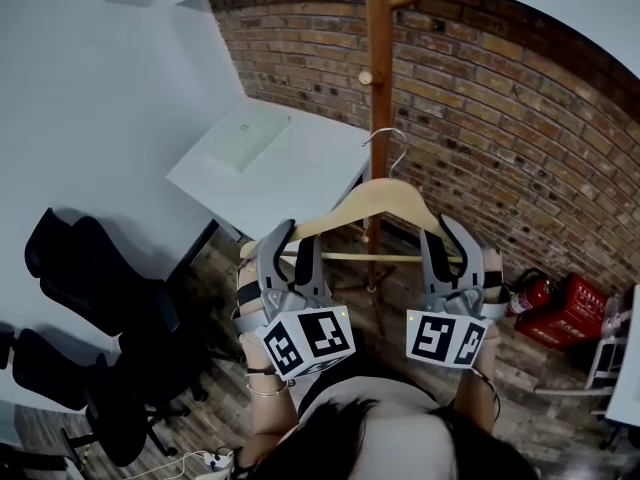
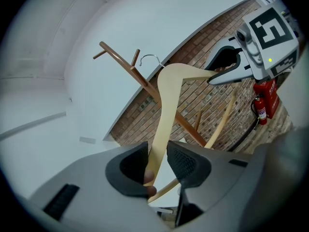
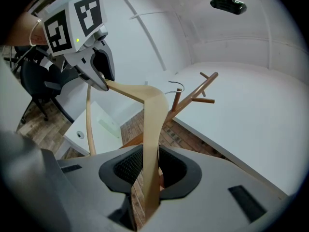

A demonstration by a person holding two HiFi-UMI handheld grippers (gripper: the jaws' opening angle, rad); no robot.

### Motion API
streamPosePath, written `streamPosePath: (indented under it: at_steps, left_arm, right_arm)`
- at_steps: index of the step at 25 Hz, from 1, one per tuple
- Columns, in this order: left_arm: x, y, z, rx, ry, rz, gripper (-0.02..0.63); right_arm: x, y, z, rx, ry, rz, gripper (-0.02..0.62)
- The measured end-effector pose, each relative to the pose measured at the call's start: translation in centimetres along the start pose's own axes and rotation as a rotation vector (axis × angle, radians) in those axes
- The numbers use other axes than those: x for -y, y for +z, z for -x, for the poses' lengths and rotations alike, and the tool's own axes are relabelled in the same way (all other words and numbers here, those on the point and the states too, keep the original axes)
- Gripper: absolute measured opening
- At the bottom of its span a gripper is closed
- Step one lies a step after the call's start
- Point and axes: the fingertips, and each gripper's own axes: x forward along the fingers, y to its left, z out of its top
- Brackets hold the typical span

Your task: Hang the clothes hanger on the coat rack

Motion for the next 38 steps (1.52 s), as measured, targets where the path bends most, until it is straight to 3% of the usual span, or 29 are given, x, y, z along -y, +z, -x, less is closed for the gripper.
streamPosePath:
  at_steps: [7,12,38]
  left_arm:
    - [-1.6,0.0,-1.8,0.027,0.002,0.000,0.127]
    - [-3.1,0.6,-2.5,0.034,0.018,0.046,0.129]
    - [-5.9,1.7,-6.4,0.104,-0.005,0.052,0.129]
  right_arm:
    - [0.6,1.0,-2.0,0.001,-0.023,0.008,0.109]
    - [1.0,1.7,-3.0,0.006,-0.032,0.009,0.109]
    - [3.1,3.1,-6.7,-0.005,-0.088,0.017,0.112]
